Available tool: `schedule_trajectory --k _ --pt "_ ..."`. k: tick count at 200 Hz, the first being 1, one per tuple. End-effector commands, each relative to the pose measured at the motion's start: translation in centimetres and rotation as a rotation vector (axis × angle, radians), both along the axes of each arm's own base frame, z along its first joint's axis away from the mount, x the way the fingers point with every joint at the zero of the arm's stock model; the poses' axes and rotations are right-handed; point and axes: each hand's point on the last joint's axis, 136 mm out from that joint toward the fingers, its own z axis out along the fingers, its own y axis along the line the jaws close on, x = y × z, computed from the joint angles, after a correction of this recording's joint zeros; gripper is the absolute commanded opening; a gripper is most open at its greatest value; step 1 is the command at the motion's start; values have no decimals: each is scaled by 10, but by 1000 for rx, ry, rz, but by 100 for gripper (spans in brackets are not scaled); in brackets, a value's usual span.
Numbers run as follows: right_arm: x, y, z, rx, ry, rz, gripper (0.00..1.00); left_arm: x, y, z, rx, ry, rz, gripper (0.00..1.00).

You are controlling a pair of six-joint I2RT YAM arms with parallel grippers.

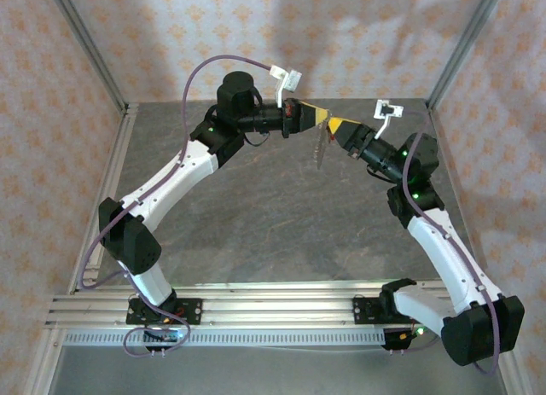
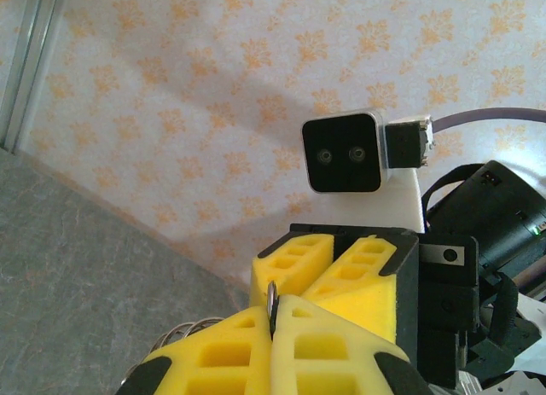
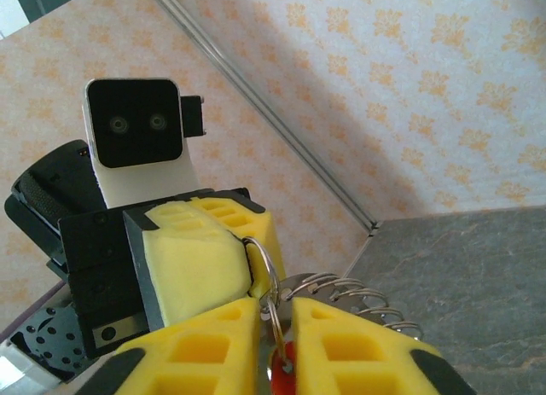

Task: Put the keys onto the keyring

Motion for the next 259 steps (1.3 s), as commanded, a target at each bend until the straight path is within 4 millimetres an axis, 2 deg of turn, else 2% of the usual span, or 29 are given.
schedule_trajectory --k 1,23,80,145,169,177,187,200,220,259 --pt "-11 2 21 1 -85 24 9 -10 4 28 -47 -72 2 0" --pt "-13 1 17 -12 -83 16 0 -10 4 29 -47 -75 7 0" --pt "-16 1 8 -52 -67 -5 0 -6 7 31 -62 -74 42 0" --pt "-15 24 0 -119 -47 27 0 -9 0 27 -61 -71 45 0" --pt "-13 19 -3 -134 -42 -14 0 -9 1 26 -60 -69 51 0" --pt "-13 17 -4 -139 -40 -26 8 -8 1 26 -59 -69 55 0" --pt "-14 14 -5 -143 -40 -39 24 -8 2 27 -60 -70 61 0" --pt "-16 9 -4 -146 -44 -58 34 -7 2 27 -61 -72 66 0" --pt "-20 -2 0 -136 -52 -85 38 -6 2 28 -65 -73 68 0" --pt "-29 -29 13 -83 -79 -165 39 -7 2 30 -74 -75 64 0"
